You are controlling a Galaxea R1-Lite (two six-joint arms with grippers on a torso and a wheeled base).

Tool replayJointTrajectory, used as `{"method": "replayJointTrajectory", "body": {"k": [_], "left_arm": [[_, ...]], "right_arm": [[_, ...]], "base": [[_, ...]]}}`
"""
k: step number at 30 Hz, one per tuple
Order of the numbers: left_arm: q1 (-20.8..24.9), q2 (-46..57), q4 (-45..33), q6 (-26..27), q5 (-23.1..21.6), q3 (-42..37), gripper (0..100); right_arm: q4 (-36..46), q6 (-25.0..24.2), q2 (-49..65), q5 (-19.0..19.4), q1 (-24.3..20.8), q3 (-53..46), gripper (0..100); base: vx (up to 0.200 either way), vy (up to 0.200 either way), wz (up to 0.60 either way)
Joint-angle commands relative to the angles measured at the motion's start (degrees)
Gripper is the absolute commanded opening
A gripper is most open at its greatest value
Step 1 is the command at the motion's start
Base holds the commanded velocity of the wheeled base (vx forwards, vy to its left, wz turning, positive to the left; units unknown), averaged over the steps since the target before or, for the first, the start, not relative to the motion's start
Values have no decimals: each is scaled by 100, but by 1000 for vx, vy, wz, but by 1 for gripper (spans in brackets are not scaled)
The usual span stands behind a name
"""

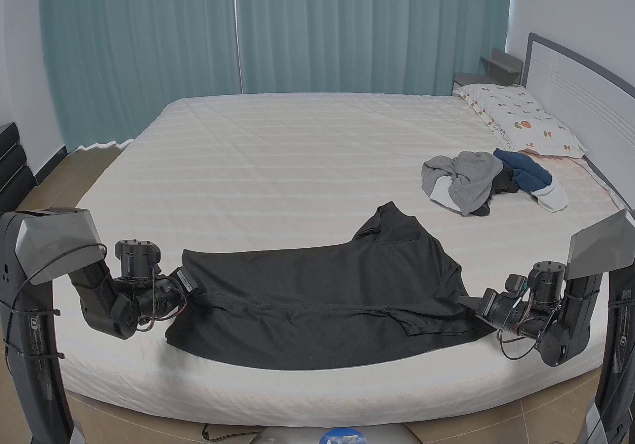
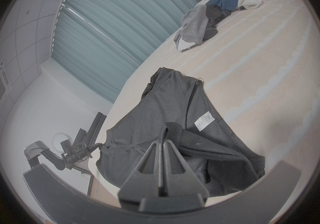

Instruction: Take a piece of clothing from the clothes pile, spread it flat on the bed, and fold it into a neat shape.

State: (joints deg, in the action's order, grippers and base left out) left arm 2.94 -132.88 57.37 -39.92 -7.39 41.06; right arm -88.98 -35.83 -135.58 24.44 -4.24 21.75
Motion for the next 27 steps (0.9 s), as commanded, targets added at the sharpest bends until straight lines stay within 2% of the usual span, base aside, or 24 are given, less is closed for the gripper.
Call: {"method": "replayJointTrajectory", "body": {"k": [1, 9, 21, 27], "left_arm": [[-136, 315, -15, 2, -8, -203, 0], [-259, 465, -42, 99, -17, -406, 0], [-373, 1045, -59, 239, -8, -792, 0], [-390, 1598, -50, 239, -8, -1328, 0]], "right_arm": [[-76, -3, 6, 8, 2, 14, 0], [-76, 6, 32, -10, 20, 5, 0], [-76, 14, 709, -18, 64, -171, 0], [-76, 14, 1113, -71, 73, -514, 0]], "base": [[0, 0, 0], [0, 0, 0], [0, 0, 0], [0, 0, 0]]}}
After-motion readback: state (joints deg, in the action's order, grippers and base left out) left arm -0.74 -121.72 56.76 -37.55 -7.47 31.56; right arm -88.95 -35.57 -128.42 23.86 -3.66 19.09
